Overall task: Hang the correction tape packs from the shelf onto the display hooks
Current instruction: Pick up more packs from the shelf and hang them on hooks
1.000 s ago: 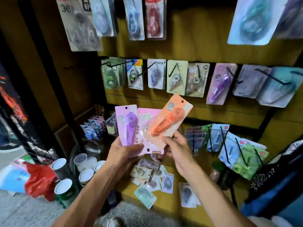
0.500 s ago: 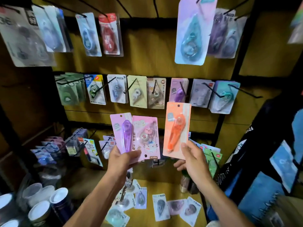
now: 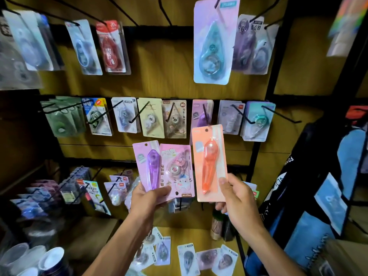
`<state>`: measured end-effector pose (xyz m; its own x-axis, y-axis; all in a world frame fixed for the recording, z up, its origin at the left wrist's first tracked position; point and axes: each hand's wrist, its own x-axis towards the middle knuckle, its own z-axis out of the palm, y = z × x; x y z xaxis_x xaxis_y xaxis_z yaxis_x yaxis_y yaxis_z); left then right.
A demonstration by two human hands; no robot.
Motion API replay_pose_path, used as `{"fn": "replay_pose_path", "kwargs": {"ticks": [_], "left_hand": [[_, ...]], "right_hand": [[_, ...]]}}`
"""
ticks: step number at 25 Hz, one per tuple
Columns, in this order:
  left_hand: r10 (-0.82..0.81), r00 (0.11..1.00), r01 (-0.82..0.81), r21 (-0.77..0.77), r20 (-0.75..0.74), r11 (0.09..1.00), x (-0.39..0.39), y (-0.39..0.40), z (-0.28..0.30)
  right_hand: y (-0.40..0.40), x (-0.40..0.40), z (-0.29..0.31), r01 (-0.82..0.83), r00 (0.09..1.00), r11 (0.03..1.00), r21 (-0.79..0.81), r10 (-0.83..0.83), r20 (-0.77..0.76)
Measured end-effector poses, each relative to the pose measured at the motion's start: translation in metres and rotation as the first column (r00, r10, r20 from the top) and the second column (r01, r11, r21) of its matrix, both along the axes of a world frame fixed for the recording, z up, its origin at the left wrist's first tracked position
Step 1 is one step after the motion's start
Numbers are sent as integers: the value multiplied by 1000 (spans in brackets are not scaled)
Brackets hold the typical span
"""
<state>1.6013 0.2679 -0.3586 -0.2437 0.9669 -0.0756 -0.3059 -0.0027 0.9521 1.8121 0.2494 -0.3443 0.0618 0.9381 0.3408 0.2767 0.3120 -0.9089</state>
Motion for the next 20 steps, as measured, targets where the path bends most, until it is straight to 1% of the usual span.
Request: {"fn": "replay_pose_path", "kwargs": {"ticks": [4, 11, 15, 18, 20], "left_hand": [[-3, 1000, 3, 7, 5, 1000, -2, 1, 3], [-40, 999, 39, 38, 18, 999, 5, -1, 10], [-30, 999, 28, 49, 38, 998, 1, -4, 12], [-33, 998, 30, 57, 55, 998, -1, -6, 14], [-30, 998, 26, 57, 60, 998, 0, -5, 17]], "right_hand": [[-9, 0, 0, -39, 999, 999, 14, 40, -19], [0, -5, 13, 23, 1000, 1000, 11, -23, 6], [-16, -8, 15, 117, 991, 990, 78, -111, -78], [-22, -13, 22, 147, 985, 982, 117, -135, -108], [-18, -17, 26, 199, 973, 970, 142, -178, -147]]}}
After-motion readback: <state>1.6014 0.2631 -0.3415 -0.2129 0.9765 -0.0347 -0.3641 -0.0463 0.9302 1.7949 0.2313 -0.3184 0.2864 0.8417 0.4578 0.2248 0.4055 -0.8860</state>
